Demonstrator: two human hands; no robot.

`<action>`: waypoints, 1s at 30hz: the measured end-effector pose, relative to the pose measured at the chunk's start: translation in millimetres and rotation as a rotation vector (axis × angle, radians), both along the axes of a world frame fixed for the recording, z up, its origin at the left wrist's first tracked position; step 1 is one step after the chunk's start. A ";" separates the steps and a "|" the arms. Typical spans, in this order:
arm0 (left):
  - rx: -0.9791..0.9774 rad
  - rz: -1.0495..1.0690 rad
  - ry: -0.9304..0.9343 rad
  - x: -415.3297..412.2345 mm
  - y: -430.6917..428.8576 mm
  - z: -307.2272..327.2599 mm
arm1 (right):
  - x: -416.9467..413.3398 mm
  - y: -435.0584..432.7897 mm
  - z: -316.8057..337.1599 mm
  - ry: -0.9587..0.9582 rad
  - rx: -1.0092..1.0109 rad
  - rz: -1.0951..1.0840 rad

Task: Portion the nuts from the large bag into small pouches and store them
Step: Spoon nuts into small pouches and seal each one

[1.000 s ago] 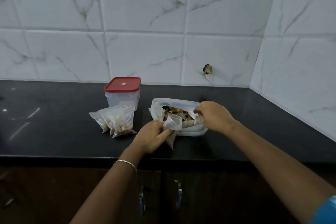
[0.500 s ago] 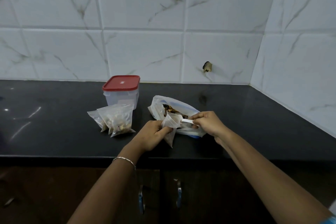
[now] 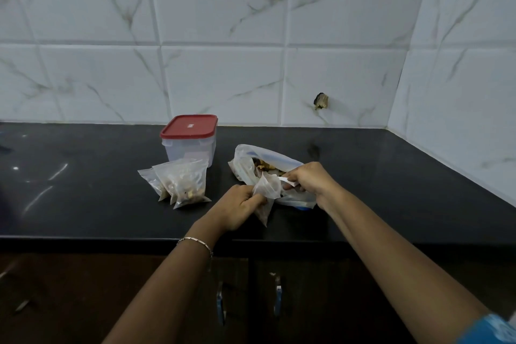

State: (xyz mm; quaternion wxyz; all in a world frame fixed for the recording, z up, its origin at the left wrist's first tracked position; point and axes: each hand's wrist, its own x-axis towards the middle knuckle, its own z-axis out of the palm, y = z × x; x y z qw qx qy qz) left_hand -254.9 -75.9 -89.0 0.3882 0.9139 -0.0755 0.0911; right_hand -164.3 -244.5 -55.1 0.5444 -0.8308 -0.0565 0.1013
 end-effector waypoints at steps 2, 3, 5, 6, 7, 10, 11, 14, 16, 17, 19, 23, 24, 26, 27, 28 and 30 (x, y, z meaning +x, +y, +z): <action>-0.003 0.004 -0.012 0.0 -0.5 0.0 | -1.8 1.2 0.2 0.074 0.105 -0.024; -0.002 0.002 -0.011 0.4 -0.4 0.0 | -4.2 1.7 0.0 0.104 0.151 -0.035; -0.004 -0.005 0.014 1.0 0.1 0.6 | -4.7 3.7 -3.3 0.165 0.241 -0.058; -0.011 -0.008 0.029 0.7 0.1 1.1 | -4.5 4.9 -4.2 0.190 0.275 -0.065; -0.019 -0.011 0.040 1.2 0.1 1.1 | -4.0 5.6 -4.3 0.209 0.292 -0.070; -0.077 -0.023 0.057 2.9 0.9 -0.1 | -3.0 3.4 -2.0 0.233 0.311 -0.080; -0.127 -0.025 0.060 3.7 1.5 -0.3 | -2.7 2.0 -1.2 0.239 0.317 -0.081; -0.344 -0.020 0.046 5.5 6.8 -1.2 | -0.3 -0.8 0.0 0.239 0.301 -0.067; -0.448 -0.023 0.036 5.7 9.2 -1.8 | 1.2 -1.7 0.5 0.253 0.303 -0.061; -0.477 -0.025 0.033 5.8 9.4 -2.1 | 1.3 -2.0 1.1 0.260 0.313 -0.053; -0.528 -0.016 0.023 5.6 9.2 -2.4 | 0.0 -3.4 4.0 0.265 0.337 -0.034; -0.612 0.030 0.000 4.9 10.5 -1.8 | -4.4 -6.6 13.5 0.226 0.384 -0.008; -0.623 0.046 -0.009 4.7 10.6 -1.6 | -7.0 -7.9 17.2 0.217 0.394 -0.003; -0.651 0.080 -0.027 4.1 10.1 -0.6 | -10.6 -10.5 23.2 0.196 0.399 0.012; -0.669 0.096 -0.037 3.5 9.5 0.3 | -11.7 -11.4 25.7 0.184 0.397 0.016; -0.685 0.112 -0.047 2.8 9.2 0.9 | -14.3 -12.5 28.9 0.174 0.395 0.018; -0.703 0.153 -0.064 3.0 9.9 0.2 | -17.0 -14.2 32.4 0.161 0.392 0.019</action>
